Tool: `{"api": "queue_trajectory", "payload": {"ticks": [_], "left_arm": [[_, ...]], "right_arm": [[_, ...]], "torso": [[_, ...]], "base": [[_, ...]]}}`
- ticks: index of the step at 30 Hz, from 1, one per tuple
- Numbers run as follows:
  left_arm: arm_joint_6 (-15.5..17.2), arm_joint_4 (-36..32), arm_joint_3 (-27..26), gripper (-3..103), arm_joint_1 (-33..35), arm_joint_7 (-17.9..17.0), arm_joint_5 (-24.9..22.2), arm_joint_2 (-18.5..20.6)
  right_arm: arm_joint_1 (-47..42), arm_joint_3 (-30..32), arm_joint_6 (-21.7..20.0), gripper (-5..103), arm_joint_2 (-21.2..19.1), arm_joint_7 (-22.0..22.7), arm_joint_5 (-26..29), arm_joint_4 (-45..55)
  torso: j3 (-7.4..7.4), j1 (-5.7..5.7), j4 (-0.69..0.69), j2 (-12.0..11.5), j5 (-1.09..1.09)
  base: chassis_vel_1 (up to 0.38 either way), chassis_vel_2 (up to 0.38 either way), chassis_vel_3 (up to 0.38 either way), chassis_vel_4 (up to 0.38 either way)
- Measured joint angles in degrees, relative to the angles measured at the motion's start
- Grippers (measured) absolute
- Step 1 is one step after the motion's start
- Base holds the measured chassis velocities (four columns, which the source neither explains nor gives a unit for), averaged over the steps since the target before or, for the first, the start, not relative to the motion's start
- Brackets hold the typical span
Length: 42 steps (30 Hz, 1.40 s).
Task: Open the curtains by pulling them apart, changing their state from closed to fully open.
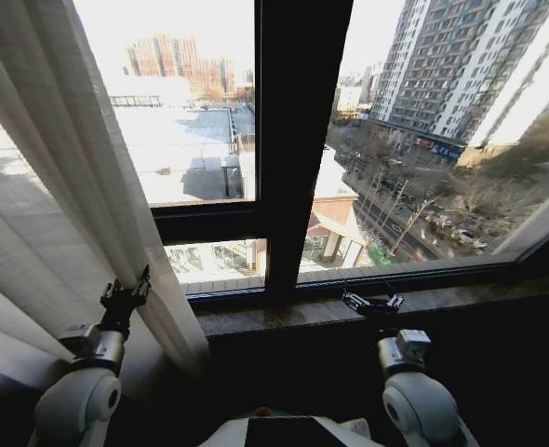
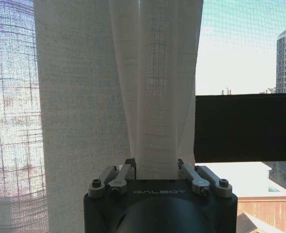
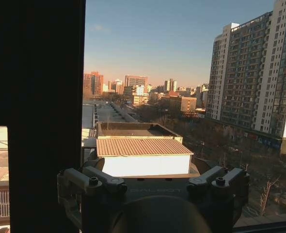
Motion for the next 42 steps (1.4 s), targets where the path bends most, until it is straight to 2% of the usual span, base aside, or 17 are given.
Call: {"api": "queue_trajectory", "payload": {"ticks": [1,3,6,8,9,11,29,42], "left_arm": [[-0.05,0.05,-0.13,30,0.0,0.29,0.02,-0.04],[-0.07,0.13,-0.3,30,-0.07,0.58,0.04,-0.06],[-0.06,0.54,-0.74,9,-0.94,1.12,0.05,0.08],[-0.03,0.57,-0.81,9,-1.02,1.22,0.03,0.14],[-0.01,0.58,-0.89,4,-1.04,1.39,0.02,0.16],[0.03,0.6,-1.23,0,-0.98,2.02,-0.01,0.12],[0.24,-0.79,-2.3,0,1.89,3.41,-1.46,0.07],[0.21,-0.53,-2.1,0,1.98,3.75,-1.37,-0.08]], "right_arm": [[0.07,-0.16,0.0,100,0.12,0.0,-0.01,0.0],[0.13,-0.38,0.0,100,0.27,0.0,-0.01,0.0],[0.22,-0.94,0.0,100,0.61,-0.17,-0.02,0.43],[0.3,-0.94,0.0,100,0.57,-0.29,-0.02,0.61],[0.35,-0.92,0.0,100,0.53,-0.43,-0.02,0.71],[0.51,-0.66,-0.04,100,0.28,-1.28,-0.01,1.01],[1.23,-0.39,-2.62,100,0.77,-5.71,0.18,1.33],[1.45,-0.11,-2.86,100,1.01,-5.87,0.01,1.32]], "torso": [[0.0,0.0,0.0,0.0,0.0],[0.0,0.0,0.0,0.0,0.0],[0.0,0.0,-0.01,0.0,-0.01],[0.0,0.0,0.0,0.0,-0.01],[0.0,0.0,0.0,0.0,-0.01],[0.0,0.0,0.0,0.0,0.0],[0.0,0.0,0.0,0.0,0.0],[0.0,0.0,0.0,0.0,0.0]], "base": [[0.0,0.0,0.0,0.0],[0.0,0.0,0.0,0.0],[0.0,0.0,0.0,0.0],[0.0,0.0,0.0,0.0],[0.0,0.0,0.0,0.0],[0.0,0.0,0.0,0.0],[0.0,0.0,0.0,0.0],[0.018,0.014,-0.016,-0.017]]}}
